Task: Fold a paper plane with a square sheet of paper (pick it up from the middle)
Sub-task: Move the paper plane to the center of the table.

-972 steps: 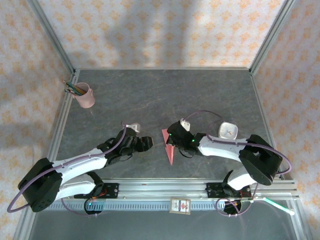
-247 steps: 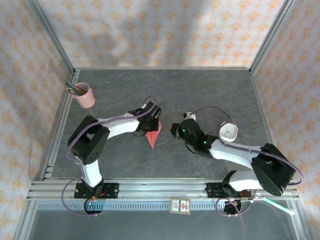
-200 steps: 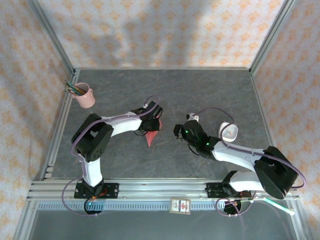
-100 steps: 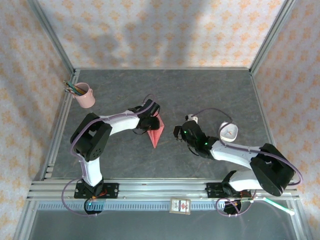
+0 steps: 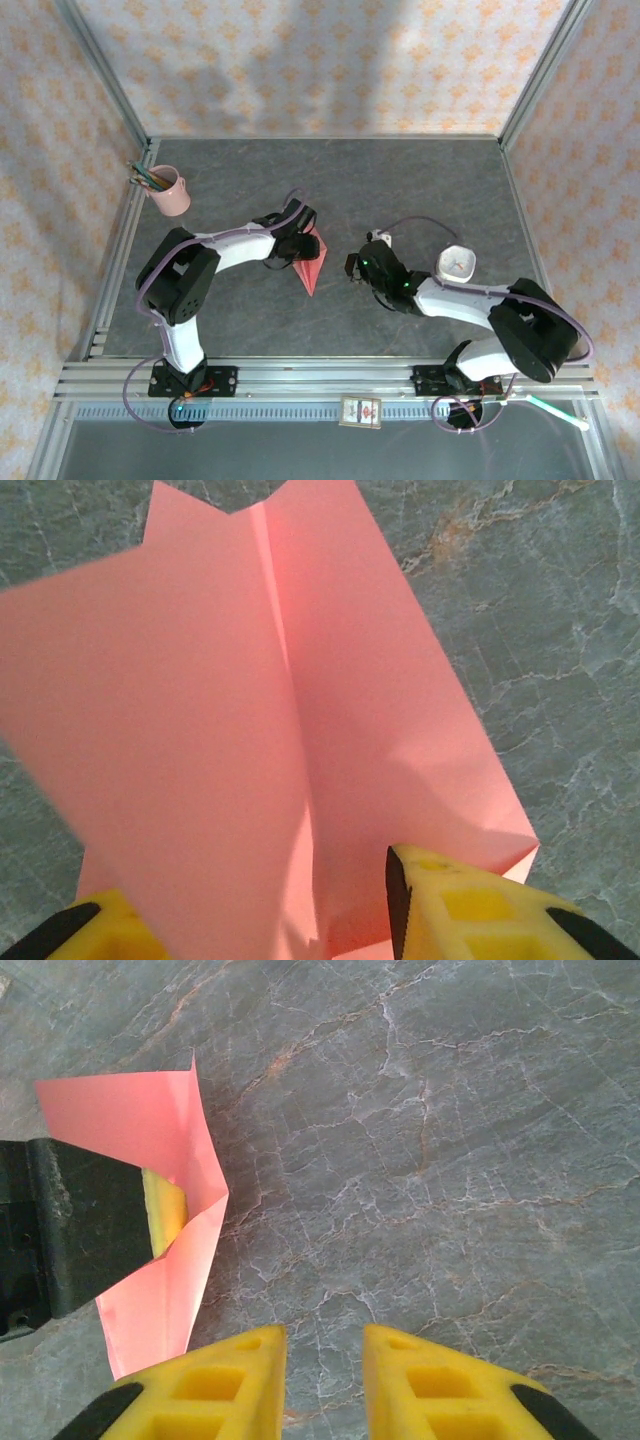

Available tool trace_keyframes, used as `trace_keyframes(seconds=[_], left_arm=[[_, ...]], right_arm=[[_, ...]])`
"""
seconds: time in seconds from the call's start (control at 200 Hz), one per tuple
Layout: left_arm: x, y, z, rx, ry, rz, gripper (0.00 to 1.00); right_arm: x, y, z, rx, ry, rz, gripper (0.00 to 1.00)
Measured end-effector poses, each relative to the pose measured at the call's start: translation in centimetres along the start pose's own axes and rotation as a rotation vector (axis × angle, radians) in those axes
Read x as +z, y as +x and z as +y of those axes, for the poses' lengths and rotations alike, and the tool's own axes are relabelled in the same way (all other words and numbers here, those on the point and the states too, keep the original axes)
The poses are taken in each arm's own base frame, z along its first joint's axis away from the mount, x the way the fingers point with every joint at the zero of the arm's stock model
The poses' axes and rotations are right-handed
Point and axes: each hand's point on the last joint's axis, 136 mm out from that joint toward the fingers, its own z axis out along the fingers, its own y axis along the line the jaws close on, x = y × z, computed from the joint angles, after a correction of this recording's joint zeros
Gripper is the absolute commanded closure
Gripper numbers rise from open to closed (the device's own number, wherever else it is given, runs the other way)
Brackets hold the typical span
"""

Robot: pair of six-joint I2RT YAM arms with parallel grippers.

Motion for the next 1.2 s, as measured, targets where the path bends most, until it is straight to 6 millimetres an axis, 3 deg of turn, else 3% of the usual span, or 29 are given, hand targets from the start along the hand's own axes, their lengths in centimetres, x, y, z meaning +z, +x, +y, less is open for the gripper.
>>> trace_keyframes(seconds=[0.415,0.676,0.911,1.201], left_arm=[[0.7,-0.2,0.7,0.044,-0.109,-0.075,0.47],[1.2,-1.2,1.3,0.090,-0.202,-0.130,0.33],[1.2,-1.6,1.5,0.090,-0.223,-0.145,0.29],[-0.9,-2.1,1.1,0.088,-0.214,-0.157,0.22]], right_arm=[[0.2,0.1,-0.1,-0.005,0.007,0.010,0.74],[-0.2,-1.0,-0.6,-0.003,0.030,-0.018,0.70],[-1.2,-2.4,-0.9,-0.013,0.051,-0.067,0.64],[-2.1,-4.1,-0.9,-0.055,0.098,-0.112,0.60]])
